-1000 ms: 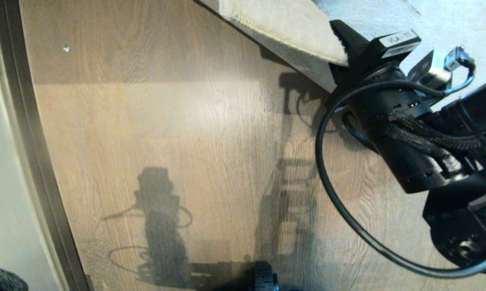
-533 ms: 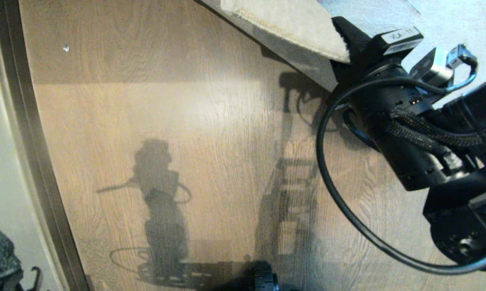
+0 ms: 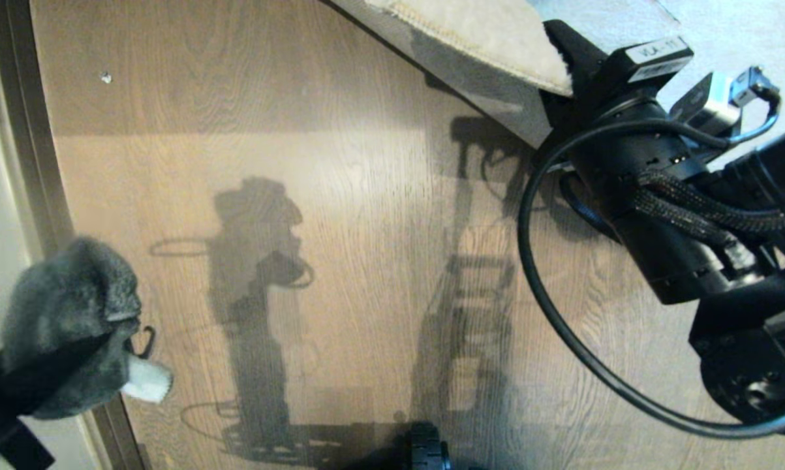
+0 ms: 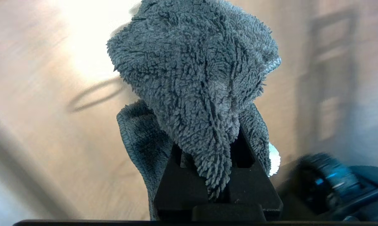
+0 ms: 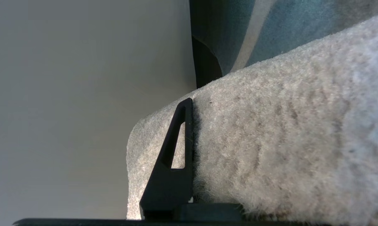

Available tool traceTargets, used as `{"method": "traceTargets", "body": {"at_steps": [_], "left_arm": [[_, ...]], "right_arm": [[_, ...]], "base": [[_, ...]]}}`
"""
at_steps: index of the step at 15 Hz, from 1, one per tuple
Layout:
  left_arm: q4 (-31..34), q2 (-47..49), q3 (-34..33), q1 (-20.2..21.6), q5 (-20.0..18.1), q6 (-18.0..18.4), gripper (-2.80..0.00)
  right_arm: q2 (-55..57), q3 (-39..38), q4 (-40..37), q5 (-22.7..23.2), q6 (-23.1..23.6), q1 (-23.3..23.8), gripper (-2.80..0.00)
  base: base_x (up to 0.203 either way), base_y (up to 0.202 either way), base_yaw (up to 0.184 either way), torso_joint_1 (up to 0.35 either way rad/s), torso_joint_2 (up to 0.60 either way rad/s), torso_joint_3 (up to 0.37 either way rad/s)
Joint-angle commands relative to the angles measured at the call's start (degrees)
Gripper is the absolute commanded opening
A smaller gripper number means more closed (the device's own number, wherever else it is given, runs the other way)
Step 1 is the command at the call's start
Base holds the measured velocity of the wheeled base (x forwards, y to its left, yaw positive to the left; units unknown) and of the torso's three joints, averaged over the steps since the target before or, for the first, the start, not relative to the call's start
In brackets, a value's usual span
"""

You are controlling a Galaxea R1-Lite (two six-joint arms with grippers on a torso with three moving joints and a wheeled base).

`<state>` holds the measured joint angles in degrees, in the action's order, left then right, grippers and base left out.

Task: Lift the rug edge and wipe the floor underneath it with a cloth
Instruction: Wipe the floor under the carpet with a rag

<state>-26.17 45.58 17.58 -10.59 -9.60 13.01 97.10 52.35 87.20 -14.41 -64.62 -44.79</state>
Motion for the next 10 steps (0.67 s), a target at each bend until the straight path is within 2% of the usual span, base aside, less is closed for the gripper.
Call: {"method": "traceTargets", "body": {"at_steps": [1, 4, 7, 9, 10], "left_arm": [[-3.60, 9.39, 1.13, -6.16, 1.21, -0.16, -2.80], [-8.86, 18.56, 3.94, -17.25, 6.91, -2.10, -2.80], [-18.52, 30.57, 8.61, -29.83, 18.13, -6.26, -2.80], [-23.98, 37.06, 10.91, -35.80, 23.99, -8.25, -2.80], [-26.53, 40.30, 11.65, -37.48, 25.94, -8.82, -2.80]], "right_arm": [[-0.33, 0.04, 2.54, -0.09, -0.33, -0.04, -2.80], [-0.09, 0.04, 2.54, -0.09, -0.31, -0.04, -2.80], [0.19, 0.74, 2.54, -0.09, -0.33, 0.05, -2.80], [0.28, 0.82, 2.54, -0.09, -0.35, 0.24, -2.80], [0.37, 0.74, 2.54, -0.09, -0.42, 0.32, -2.80]], "base": [[0.000, 0.000, 0.000, 0.000, 0.00, 0.000], [0.000, 0.000, 0.000, 0.000, 0.00, 0.000], [0.000, 0.000, 0.000, 0.000, 0.00, 0.000], [0.000, 0.000, 0.000, 0.000, 0.00, 0.000], [0.000, 0.000, 0.000, 0.000, 0.00, 0.000]]}}
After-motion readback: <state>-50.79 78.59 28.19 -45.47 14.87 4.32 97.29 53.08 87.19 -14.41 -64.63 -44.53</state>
